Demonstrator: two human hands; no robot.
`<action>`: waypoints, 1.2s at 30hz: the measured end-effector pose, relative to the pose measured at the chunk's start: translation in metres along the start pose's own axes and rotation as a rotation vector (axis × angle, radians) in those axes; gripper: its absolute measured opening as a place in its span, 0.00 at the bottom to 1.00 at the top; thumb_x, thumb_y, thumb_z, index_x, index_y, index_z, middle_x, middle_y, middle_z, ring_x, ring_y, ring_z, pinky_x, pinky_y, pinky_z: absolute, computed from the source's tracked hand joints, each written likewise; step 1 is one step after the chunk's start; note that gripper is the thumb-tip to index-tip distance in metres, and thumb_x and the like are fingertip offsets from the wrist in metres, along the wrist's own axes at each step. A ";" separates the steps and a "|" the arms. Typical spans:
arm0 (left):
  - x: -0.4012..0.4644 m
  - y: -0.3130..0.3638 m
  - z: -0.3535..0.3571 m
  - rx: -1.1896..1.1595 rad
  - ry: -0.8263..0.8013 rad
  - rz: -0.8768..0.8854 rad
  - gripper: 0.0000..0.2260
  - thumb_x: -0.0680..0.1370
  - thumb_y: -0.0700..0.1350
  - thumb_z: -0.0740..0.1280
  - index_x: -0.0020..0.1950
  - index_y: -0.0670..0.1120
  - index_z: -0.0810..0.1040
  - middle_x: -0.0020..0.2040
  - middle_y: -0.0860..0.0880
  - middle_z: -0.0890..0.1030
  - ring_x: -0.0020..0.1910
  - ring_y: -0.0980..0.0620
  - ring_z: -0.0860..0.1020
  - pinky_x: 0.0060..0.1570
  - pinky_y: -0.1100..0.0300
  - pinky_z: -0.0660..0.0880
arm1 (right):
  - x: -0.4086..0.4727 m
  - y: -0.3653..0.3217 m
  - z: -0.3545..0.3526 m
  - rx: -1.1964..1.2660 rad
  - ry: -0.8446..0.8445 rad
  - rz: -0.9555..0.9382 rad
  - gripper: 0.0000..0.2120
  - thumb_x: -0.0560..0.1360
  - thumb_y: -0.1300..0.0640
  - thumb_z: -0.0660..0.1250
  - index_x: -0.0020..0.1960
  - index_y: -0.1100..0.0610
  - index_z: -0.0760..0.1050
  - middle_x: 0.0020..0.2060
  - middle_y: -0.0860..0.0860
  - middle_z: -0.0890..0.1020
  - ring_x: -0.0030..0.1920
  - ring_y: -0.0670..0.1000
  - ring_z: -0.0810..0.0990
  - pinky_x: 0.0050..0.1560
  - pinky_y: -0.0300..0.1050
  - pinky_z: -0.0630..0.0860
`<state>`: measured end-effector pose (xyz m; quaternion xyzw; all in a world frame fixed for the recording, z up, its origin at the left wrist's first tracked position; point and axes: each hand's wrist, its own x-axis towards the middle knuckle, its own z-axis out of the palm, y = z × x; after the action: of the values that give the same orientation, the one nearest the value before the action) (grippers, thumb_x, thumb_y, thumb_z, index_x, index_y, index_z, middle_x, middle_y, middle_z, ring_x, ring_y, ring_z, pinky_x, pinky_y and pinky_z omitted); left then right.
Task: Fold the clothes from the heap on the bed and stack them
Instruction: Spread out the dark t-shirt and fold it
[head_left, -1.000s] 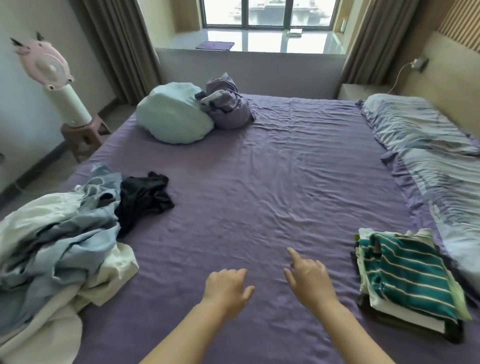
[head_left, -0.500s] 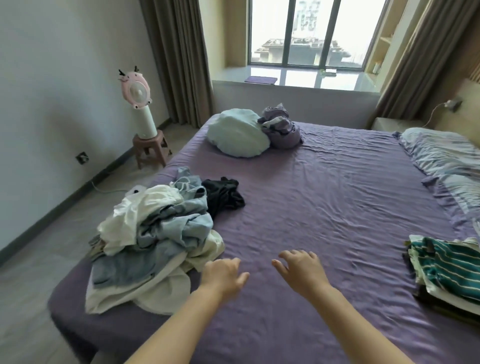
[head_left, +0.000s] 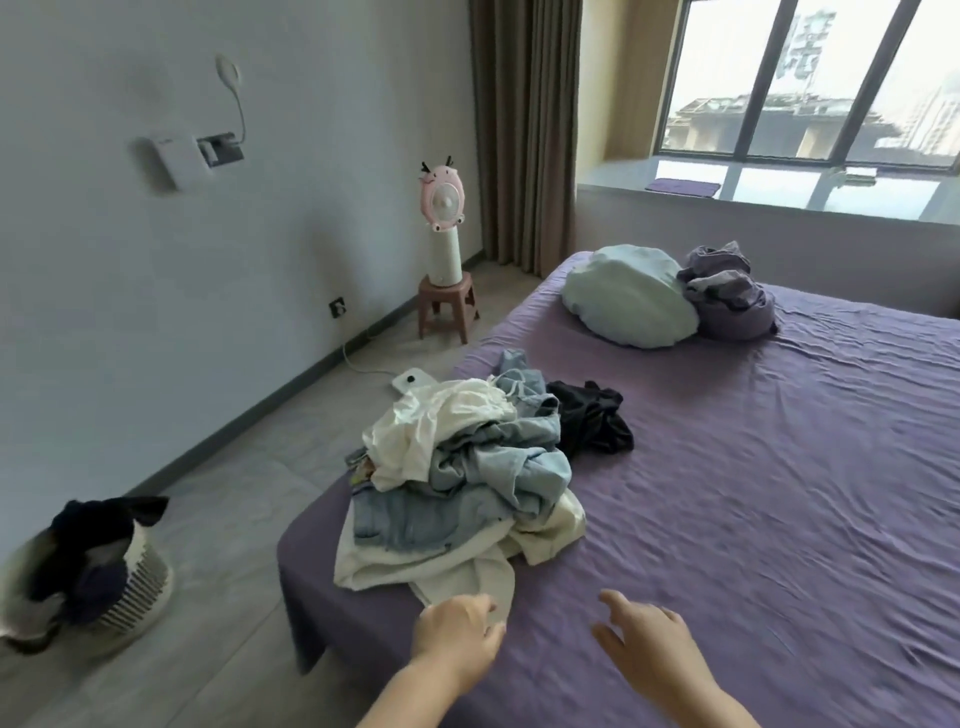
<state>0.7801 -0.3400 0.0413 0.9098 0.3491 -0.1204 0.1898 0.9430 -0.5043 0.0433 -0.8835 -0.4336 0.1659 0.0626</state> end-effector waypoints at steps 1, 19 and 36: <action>0.003 -0.005 -0.002 -0.004 0.000 -0.019 0.19 0.78 0.58 0.58 0.67 0.53 0.72 0.61 0.52 0.79 0.61 0.49 0.76 0.58 0.59 0.69 | 0.008 -0.002 0.000 0.002 -0.004 -0.017 0.21 0.79 0.42 0.53 0.70 0.47 0.61 0.59 0.42 0.77 0.63 0.46 0.73 0.63 0.42 0.63; 0.099 -0.025 -0.048 -0.049 0.020 -0.200 0.17 0.80 0.55 0.57 0.67 0.53 0.73 0.62 0.51 0.78 0.61 0.49 0.76 0.56 0.57 0.71 | 0.166 -0.024 -0.016 0.122 -0.063 -0.203 0.15 0.79 0.44 0.56 0.62 0.48 0.69 0.55 0.47 0.81 0.57 0.51 0.78 0.48 0.42 0.67; 0.380 -0.040 -0.110 -0.038 -0.023 0.217 0.19 0.79 0.57 0.58 0.69 0.54 0.70 0.68 0.53 0.71 0.68 0.52 0.66 0.67 0.56 0.62 | 0.394 -0.001 -0.037 0.210 0.000 0.268 0.17 0.79 0.41 0.55 0.61 0.49 0.71 0.57 0.49 0.77 0.59 0.53 0.74 0.54 0.48 0.73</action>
<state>1.0384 -0.0414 -0.0039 0.9370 0.2484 -0.1030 0.2228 1.1787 -0.1924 -0.0161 -0.9221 -0.2919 0.2172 0.1319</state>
